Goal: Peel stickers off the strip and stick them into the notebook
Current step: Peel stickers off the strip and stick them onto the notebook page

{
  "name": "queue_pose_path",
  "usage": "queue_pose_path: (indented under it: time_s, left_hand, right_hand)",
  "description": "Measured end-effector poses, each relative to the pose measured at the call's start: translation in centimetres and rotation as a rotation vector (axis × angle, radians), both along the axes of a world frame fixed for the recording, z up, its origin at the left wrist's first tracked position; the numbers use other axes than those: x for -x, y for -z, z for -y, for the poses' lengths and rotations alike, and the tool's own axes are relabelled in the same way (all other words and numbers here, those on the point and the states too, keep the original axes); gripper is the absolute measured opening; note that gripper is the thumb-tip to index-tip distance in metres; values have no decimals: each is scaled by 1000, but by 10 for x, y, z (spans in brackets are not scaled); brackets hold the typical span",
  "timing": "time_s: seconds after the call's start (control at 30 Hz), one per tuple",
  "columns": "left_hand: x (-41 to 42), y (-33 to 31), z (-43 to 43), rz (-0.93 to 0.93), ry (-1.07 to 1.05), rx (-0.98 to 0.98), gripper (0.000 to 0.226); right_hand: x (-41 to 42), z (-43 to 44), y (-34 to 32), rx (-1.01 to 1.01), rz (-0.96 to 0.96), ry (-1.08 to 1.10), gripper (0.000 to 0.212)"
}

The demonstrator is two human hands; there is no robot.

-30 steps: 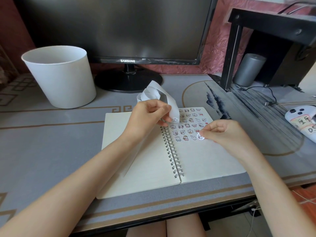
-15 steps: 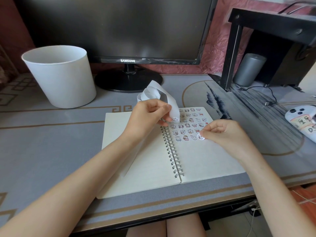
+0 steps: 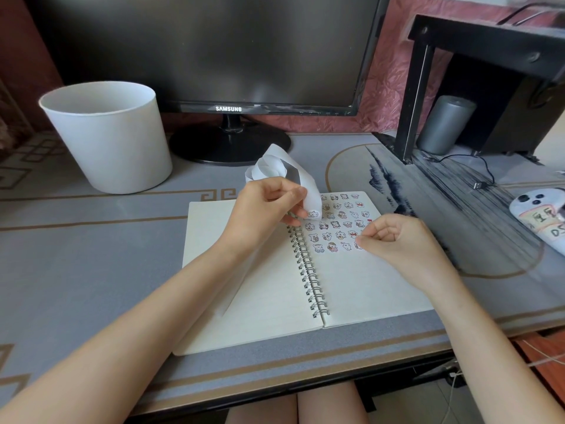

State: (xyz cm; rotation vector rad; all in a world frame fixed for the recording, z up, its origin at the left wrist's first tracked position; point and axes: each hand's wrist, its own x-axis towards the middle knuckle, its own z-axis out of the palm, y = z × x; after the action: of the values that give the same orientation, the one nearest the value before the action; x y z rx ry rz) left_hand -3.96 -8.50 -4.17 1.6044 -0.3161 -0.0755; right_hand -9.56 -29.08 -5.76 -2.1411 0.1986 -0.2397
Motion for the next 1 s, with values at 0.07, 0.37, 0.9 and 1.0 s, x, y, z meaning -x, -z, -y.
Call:
queue_pose_path:
  time_s: [0.07,0.37,0.9,1.0]
  left_hand:
    - [0,0,0,-1,1,1,16]
    - [0,0,0,0,9,7,17]
    - [0,0,0,-1,9,13,18]
    - [0,0,0,-1,7,9,17]
  right_hand:
    - [0,2,1,-5,0,7,21]
    - [-3,8,2,-22,6,8,18]
    - [-3,7,2,-56,-23,-13,23]
    - [-1,9,1,-24,-51,-48,22]
